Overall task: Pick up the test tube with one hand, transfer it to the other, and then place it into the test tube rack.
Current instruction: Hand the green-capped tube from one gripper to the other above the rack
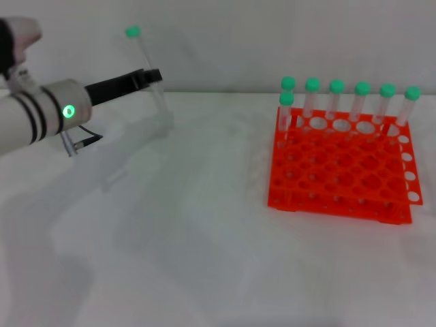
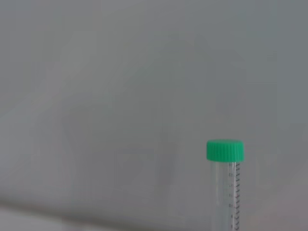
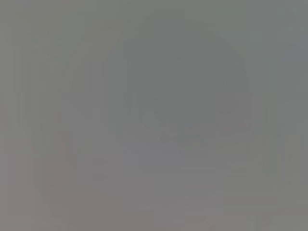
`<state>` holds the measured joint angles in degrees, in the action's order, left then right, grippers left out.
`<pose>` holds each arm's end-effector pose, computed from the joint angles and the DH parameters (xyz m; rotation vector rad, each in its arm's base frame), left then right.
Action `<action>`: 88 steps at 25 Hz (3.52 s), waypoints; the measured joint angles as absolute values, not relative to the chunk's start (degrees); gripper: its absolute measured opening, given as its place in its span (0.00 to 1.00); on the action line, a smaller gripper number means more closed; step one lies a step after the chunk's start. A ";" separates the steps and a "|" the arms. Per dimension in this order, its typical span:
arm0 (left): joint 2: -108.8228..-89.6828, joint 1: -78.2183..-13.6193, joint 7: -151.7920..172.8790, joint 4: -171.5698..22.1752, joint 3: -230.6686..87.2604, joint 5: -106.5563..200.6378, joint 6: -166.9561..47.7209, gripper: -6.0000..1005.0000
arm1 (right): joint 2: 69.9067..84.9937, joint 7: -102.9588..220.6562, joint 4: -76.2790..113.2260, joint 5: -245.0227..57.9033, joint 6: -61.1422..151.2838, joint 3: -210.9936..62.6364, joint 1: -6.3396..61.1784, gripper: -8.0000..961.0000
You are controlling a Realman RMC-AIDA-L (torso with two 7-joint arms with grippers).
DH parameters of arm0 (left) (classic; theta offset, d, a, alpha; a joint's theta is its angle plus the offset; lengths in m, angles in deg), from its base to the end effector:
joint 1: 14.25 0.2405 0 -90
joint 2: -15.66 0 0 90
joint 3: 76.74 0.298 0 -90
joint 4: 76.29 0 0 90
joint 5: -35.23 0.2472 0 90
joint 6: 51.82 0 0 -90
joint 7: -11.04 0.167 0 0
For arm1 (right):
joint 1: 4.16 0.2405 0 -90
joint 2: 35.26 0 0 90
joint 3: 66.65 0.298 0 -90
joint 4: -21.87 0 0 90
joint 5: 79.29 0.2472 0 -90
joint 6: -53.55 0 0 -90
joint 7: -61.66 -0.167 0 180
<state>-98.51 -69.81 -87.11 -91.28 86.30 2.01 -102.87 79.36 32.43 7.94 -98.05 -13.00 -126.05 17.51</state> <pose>-0.2861 0.5446 -0.0255 -1.9441 -1.3339 -0.7957 0.4277 0.3973 0.0656 -1.3825 0.5682 0.8296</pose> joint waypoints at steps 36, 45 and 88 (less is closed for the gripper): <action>-104.54 -56.64 -7.45 -56.98 86.21 -9.71 -114.10 0.20 | 80.00 -1.50 -13.34 -146.12 -24.80 -133.92 20.49 0.89; -104.52 -55.73 -8.22 -56.72 86.21 -9.67 -114.32 0.21 | 80.49 -2.24 -13.10 -143.56 -24.50 -137.74 21.38 0.89; -104.84 -54.81 -7.53 -55.63 85.95 -8.10 -109.92 0.21 | 79.97 -2.52 -10.87 -140.40 -22.69 -141.51 22.35 0.22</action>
<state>-104.84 -54.81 -7.53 -55.63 85.95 -8.10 -109.92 79.97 -2.52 -10.87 -140.40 -22.69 -141.51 22.35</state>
